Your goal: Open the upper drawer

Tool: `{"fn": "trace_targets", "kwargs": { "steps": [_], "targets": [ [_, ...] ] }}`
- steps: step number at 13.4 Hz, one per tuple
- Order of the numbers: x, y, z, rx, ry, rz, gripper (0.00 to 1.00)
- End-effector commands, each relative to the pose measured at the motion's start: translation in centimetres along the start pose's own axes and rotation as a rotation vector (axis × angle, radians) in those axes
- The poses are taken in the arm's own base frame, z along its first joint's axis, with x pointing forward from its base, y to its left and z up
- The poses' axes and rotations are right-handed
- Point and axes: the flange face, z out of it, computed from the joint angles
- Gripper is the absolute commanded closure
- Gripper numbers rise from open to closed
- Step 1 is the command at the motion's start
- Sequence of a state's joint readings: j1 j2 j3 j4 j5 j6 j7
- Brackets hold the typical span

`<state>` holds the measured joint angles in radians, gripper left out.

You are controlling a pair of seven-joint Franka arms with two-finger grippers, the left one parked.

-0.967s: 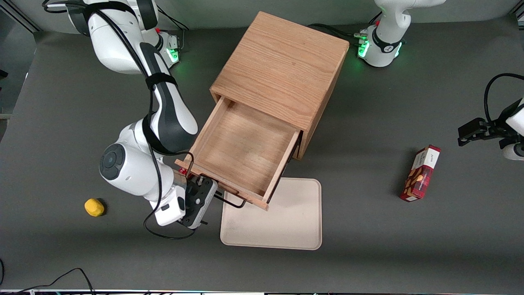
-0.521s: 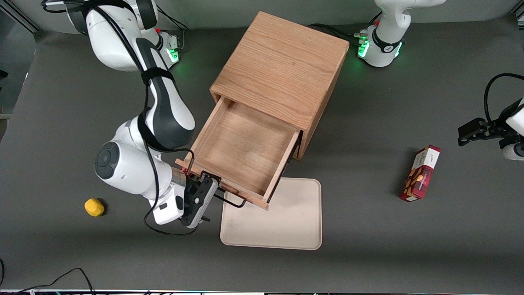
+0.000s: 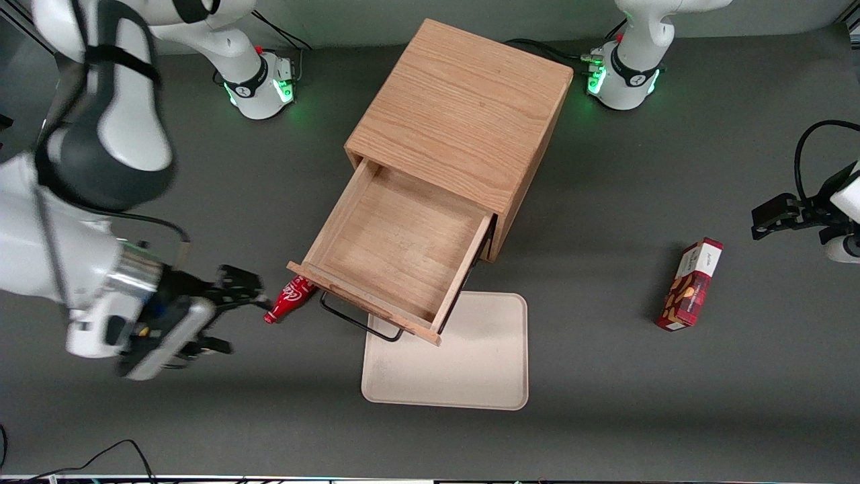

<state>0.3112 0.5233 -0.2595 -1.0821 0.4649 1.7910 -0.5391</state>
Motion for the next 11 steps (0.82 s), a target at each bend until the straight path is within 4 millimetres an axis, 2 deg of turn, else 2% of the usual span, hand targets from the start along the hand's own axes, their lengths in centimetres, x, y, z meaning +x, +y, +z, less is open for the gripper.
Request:
{"fn": "trace_targets", "kwargs": {
  "steps": [1,2,5,6,8,9,11],
  "targets": [
    [-2.5,-1.8,-4.3,-0.164,-0.076,0.129,0.00],
    [-3.6,-2.6,-5.7,-0.237,-0.094,0.193,0.00],
    [-8.6,-4.4,-9.6,-0.402,-0.110,0.386,0.00],
    [-10.3,-4.3,-10.1,-0.431,-0.095,0.472,0.00],
    [-12.4,-4.8,-10.4,-0.451,-0.048,0.602,0.00],
    [-12.9,-4.0,-11.0,-0.455,-0.041,0.623,0.00],
    [-14.6,-0.8,-12.6,-0.448,-0.038,0.651,0.00]
  ]
}}
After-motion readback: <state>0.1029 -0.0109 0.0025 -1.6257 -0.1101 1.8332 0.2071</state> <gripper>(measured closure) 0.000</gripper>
